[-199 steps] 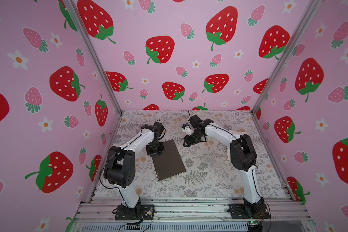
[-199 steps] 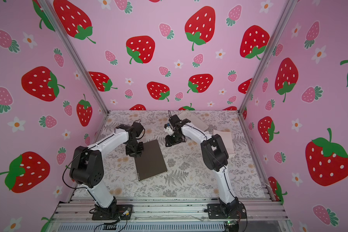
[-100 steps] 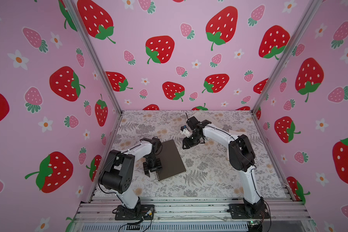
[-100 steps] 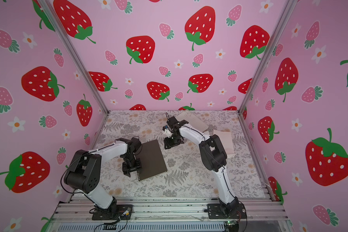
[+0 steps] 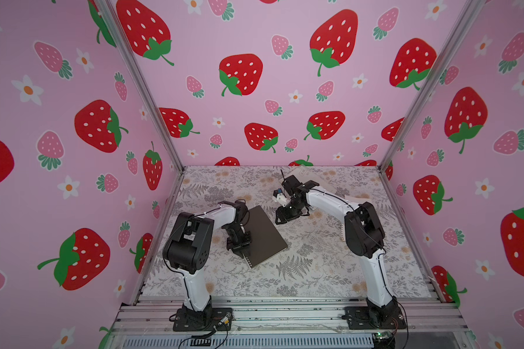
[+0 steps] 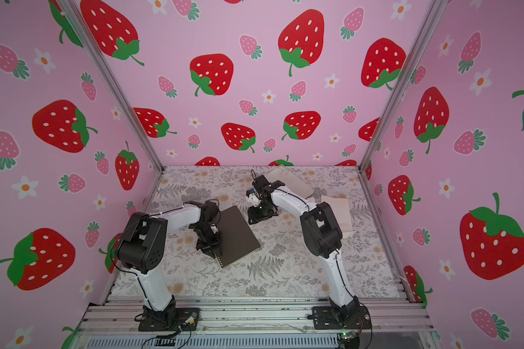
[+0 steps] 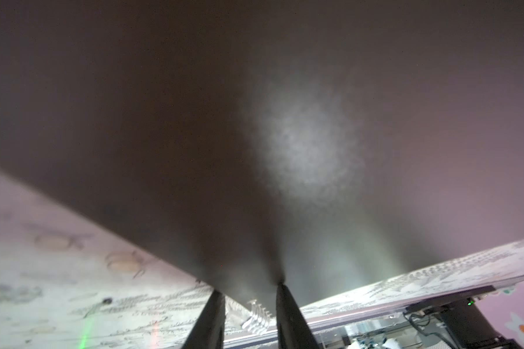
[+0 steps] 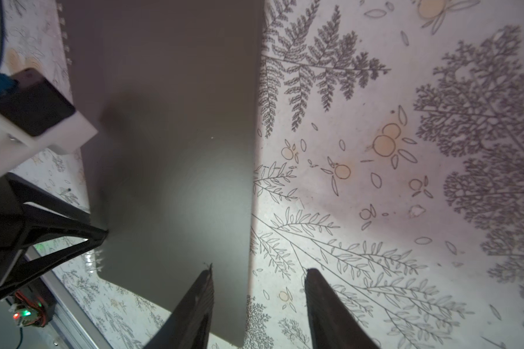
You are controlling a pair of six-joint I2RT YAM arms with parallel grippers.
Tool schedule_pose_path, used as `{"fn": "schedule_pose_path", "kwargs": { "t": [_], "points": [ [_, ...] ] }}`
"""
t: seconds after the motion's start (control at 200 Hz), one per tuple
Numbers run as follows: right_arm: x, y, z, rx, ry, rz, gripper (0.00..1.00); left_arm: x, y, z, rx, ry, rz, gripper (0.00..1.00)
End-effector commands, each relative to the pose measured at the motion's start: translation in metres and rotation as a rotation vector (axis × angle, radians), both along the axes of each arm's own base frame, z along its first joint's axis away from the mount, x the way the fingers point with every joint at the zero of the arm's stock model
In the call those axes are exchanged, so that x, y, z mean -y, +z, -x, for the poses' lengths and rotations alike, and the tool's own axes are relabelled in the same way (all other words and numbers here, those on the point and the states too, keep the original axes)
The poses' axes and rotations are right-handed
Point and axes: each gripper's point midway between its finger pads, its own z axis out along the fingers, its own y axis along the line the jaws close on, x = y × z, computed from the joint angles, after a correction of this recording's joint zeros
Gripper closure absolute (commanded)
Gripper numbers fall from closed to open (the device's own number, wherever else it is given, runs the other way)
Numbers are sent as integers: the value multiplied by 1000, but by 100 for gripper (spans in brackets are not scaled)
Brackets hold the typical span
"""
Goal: Tear off pages from different notebooks
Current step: Move the notebook to the center of the board.
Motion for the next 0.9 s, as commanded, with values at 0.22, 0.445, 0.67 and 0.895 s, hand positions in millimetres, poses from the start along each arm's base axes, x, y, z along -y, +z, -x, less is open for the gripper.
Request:
{"fn": "schedule_pose_path", "kwargs": {
  "t": [0.22, 0.445, 0.67, 0.895],
  "points": [
    [41, -16, -34, -83, -214, -21, 32, 30, -51, -72, 133, -203, -49, 80],
    [40, -36, -23, -144, -207, -3, 32, 38, -47, -80, 149, -234, -62, 80],
    [27, -31, 8, -206, -119, -72, 32, 42, -45, -83, 155, -233, -52, 80],
    [22, -12, 5, -151, -102, -109, 33, 45, -44, -87, 158, -233, -43, 80]
  ]
}}
